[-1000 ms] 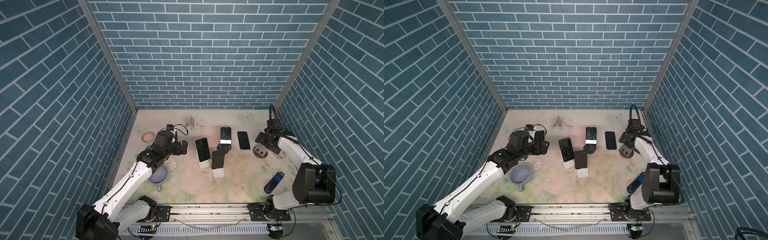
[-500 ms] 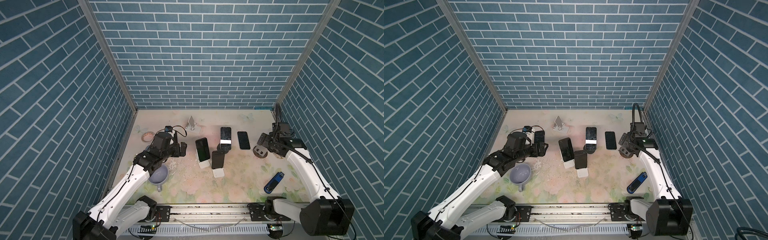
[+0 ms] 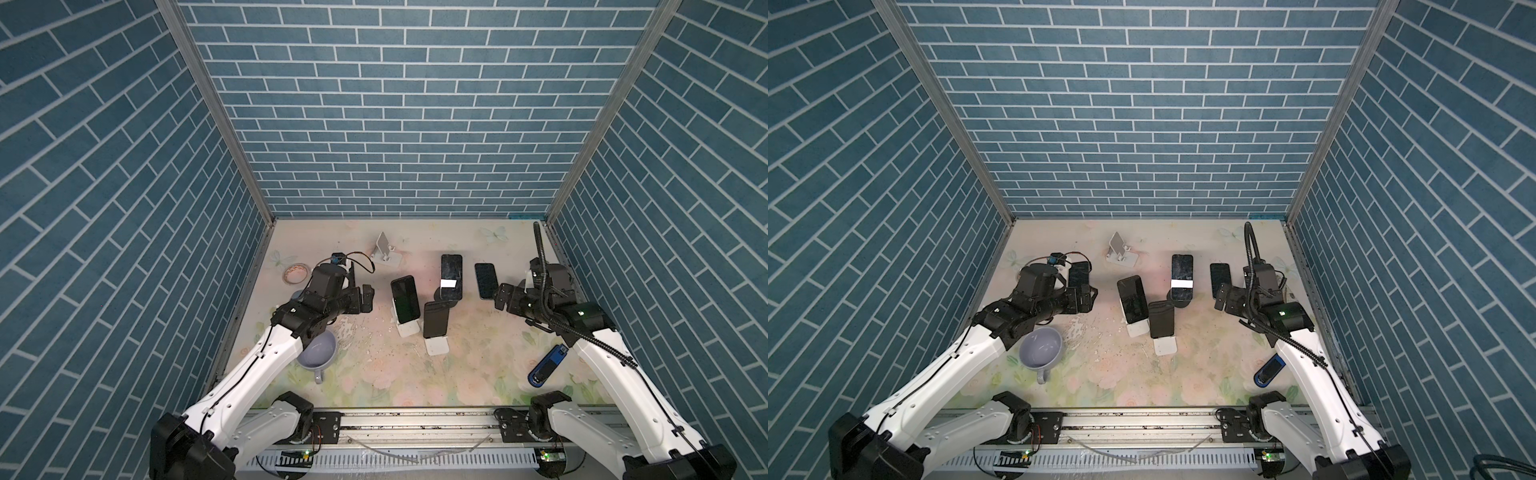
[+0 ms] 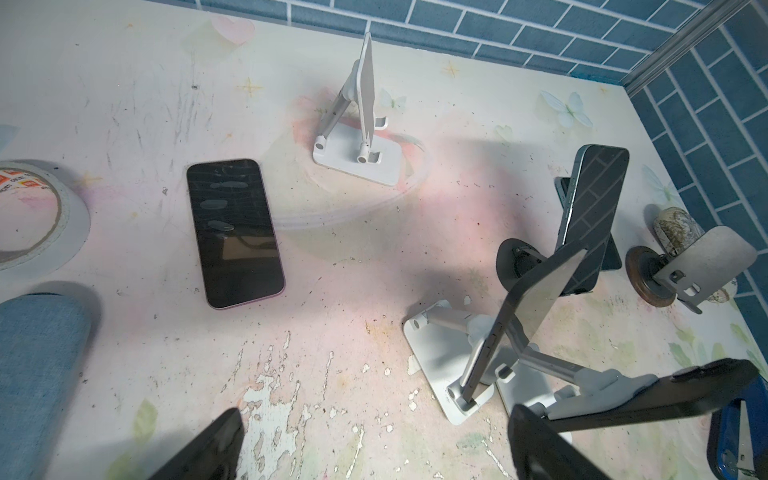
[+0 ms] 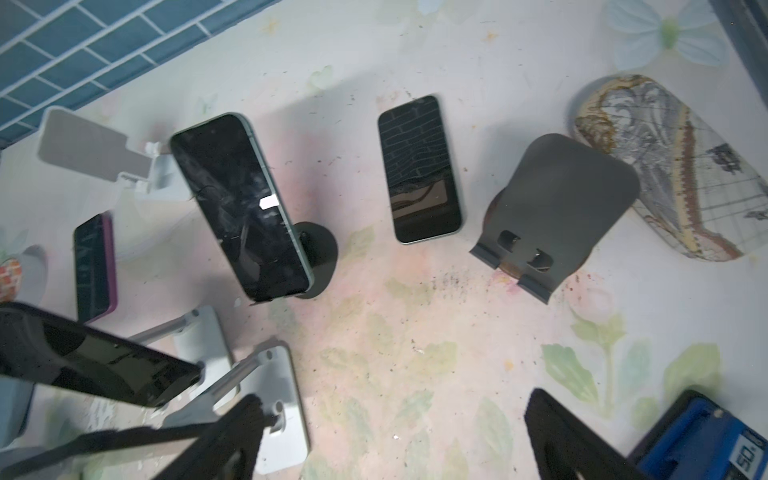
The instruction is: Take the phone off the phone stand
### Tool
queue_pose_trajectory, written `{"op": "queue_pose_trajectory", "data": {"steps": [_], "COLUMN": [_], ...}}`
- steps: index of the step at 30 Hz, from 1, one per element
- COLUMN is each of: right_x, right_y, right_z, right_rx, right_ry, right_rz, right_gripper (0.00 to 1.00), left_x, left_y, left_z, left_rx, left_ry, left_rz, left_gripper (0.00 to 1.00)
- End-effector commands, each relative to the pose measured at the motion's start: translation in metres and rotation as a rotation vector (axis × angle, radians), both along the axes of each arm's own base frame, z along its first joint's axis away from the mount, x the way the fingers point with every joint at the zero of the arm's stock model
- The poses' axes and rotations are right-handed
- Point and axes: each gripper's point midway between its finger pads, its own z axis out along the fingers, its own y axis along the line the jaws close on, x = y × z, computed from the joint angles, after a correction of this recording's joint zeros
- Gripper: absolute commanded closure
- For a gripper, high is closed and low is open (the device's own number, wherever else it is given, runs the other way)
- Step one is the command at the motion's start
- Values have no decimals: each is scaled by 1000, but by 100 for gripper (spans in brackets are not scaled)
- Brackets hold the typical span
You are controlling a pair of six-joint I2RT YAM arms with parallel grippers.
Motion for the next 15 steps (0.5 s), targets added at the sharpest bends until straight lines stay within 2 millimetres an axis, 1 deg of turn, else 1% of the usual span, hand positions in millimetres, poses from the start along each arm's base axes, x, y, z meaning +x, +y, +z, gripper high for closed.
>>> {"op": "queue_pose_trajectory", "data": {"steps": [1,8,12,15], "right_x": [-11,-22,-27,-29], "right_y": [16,36,45,59], "right_z": [-5,-12,-15,-17], "right_rx": [-1,-23,-37,-31], "right_ry": [4,-18,-67,-99], "right_rz": [110,217,252,306], "right_gripper": [1,1,1,1], "left_x": [1,-5,-5,-3], "left_y": [2,6,9,10], "left_z": [-11,-18,-13,-9], "left_rx": [7,-1,19,18], "left_ry": [9,-4,-18,-42], "left_rz": [14,29,23,29], "left_gripper": [0,0,0,0]}}
